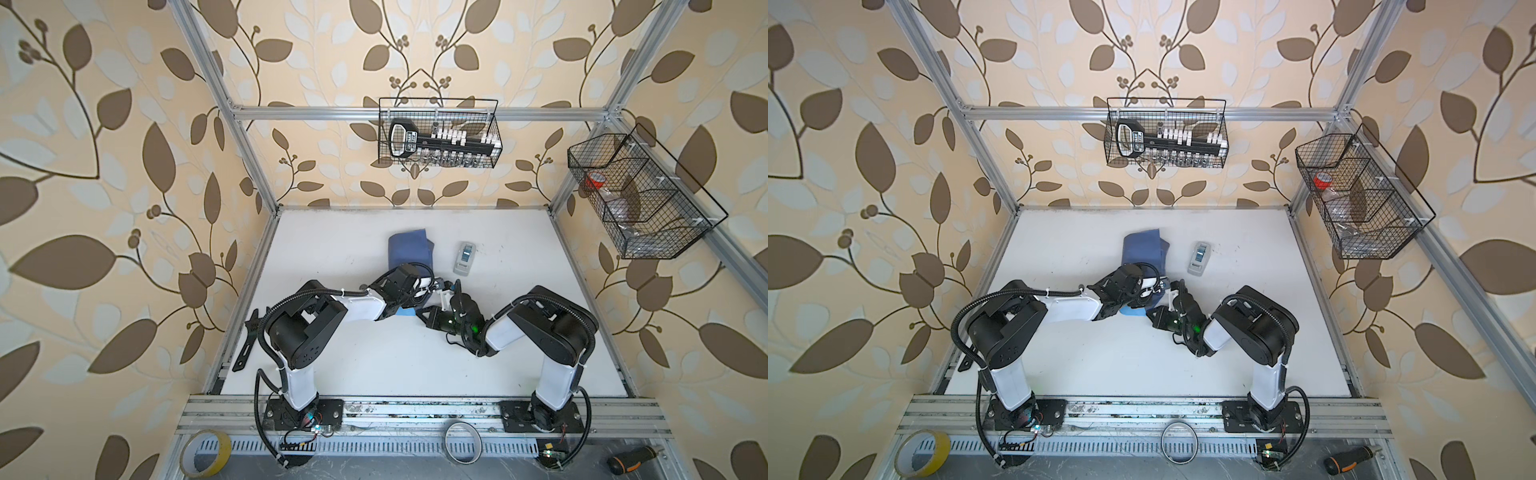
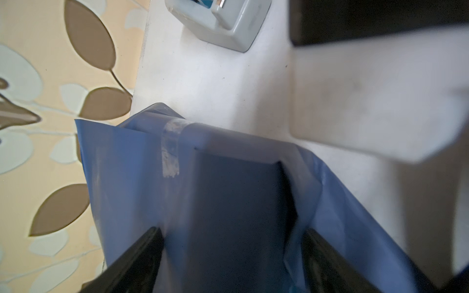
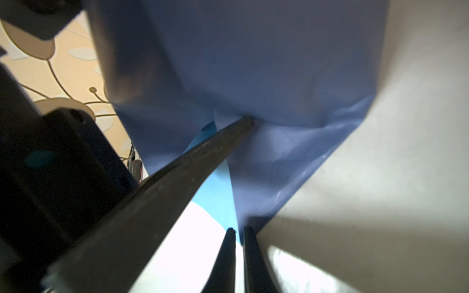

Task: Wrap a gift box in wrapping paper
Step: Fold the wrapping paper for the gift box.

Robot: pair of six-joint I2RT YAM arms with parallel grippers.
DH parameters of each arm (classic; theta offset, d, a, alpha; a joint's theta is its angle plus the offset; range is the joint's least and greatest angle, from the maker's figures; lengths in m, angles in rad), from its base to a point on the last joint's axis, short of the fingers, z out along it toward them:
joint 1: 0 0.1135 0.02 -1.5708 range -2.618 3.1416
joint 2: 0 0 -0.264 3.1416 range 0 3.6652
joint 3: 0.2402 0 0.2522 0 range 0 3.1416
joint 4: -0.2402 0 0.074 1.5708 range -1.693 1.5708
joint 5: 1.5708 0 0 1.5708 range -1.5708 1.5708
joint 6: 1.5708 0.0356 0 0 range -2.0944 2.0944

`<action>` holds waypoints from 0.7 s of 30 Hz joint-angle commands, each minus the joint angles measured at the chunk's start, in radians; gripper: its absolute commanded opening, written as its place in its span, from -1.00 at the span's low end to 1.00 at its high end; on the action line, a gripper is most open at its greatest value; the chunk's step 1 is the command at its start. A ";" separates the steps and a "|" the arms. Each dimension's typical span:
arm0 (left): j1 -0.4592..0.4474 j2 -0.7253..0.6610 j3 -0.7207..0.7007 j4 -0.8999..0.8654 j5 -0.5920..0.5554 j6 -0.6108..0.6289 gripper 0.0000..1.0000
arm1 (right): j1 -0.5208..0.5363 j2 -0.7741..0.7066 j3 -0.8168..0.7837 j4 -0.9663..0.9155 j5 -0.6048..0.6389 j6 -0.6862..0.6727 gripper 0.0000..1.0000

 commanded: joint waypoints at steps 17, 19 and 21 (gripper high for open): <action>-0.001 0.011 -0.027 -0.153 0.028 0.011 0.73 | -0.168 0.054 0.085 -0.075 -0.064 -0.015 -0.77; -0.002 0.009 -0.026 -0.155 0.030 0.010 0.73 | -0.171 0.058 0.093 -0.075 -0.070 -0.011 -0.77; -0.001 0.010 -0.025 -0.158 0.031 0.009 0.73 | -0.169 0.056 0.093 -0.075 -0.077 -0.008 -0.77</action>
